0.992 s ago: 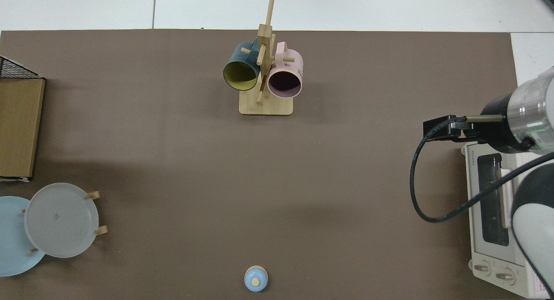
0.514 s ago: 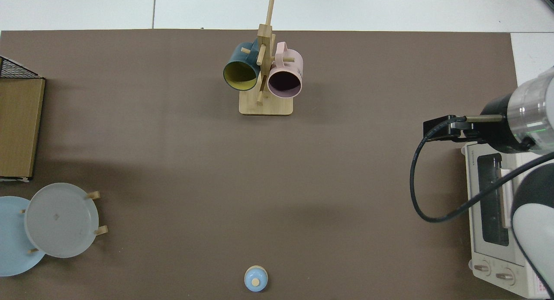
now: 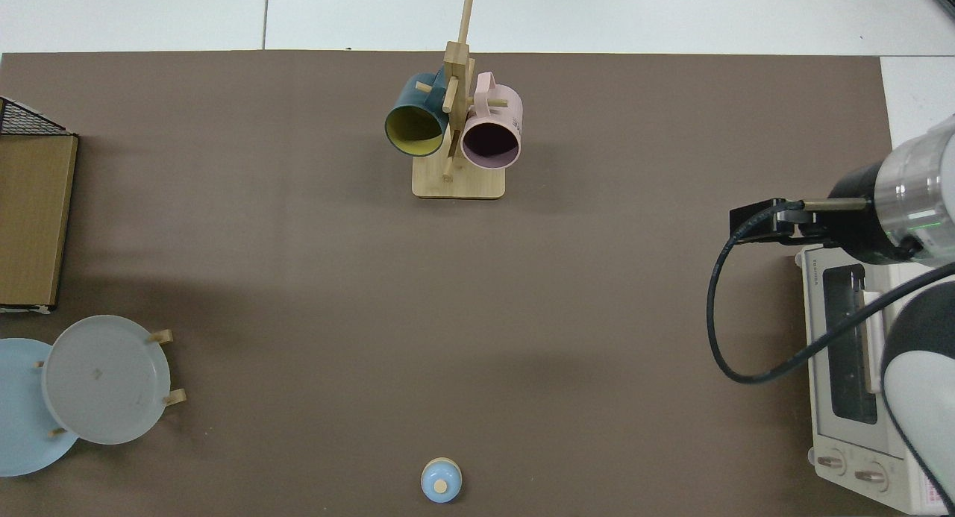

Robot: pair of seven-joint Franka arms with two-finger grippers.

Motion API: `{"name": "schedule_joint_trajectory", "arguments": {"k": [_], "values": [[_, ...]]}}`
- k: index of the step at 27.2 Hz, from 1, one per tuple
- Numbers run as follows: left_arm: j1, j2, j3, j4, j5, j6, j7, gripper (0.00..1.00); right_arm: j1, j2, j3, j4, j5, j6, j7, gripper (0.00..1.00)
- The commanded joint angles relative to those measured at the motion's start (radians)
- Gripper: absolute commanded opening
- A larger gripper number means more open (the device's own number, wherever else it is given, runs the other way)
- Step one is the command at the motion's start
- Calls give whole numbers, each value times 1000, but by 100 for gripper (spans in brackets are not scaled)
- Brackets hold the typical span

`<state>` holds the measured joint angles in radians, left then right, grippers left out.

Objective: Put markers into pen holder

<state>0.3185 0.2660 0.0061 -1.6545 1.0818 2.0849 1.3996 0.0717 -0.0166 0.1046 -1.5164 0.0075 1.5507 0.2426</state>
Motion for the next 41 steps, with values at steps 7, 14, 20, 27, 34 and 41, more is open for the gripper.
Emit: {"name": "schedule_joint_trajectory", "arguments": {"k": [7,14,20,27,34,41], "values": [[-48,-70,23,12,-45,-8,-4,85,-13,4,7,9,17,11,12,100],[-131,-108,23,41,-138,-60,-14,91,-13,4,7,9,17,11,12,100],[-164,-157,19,53,-307,-86,-22,99,-13,4,7,9,17,11,12,100],[-182,-195,9,52,-566,-204,-238,100,-13,4,7,9,17,11,12,100],[-220,-255,-38,38,-762,-385,-488,100,-13,4,7,9,17,11,12,100],[-237,-281,-80,33,-911,-471,-769,100,-15,4,7,9,16,11,12,100]]}}
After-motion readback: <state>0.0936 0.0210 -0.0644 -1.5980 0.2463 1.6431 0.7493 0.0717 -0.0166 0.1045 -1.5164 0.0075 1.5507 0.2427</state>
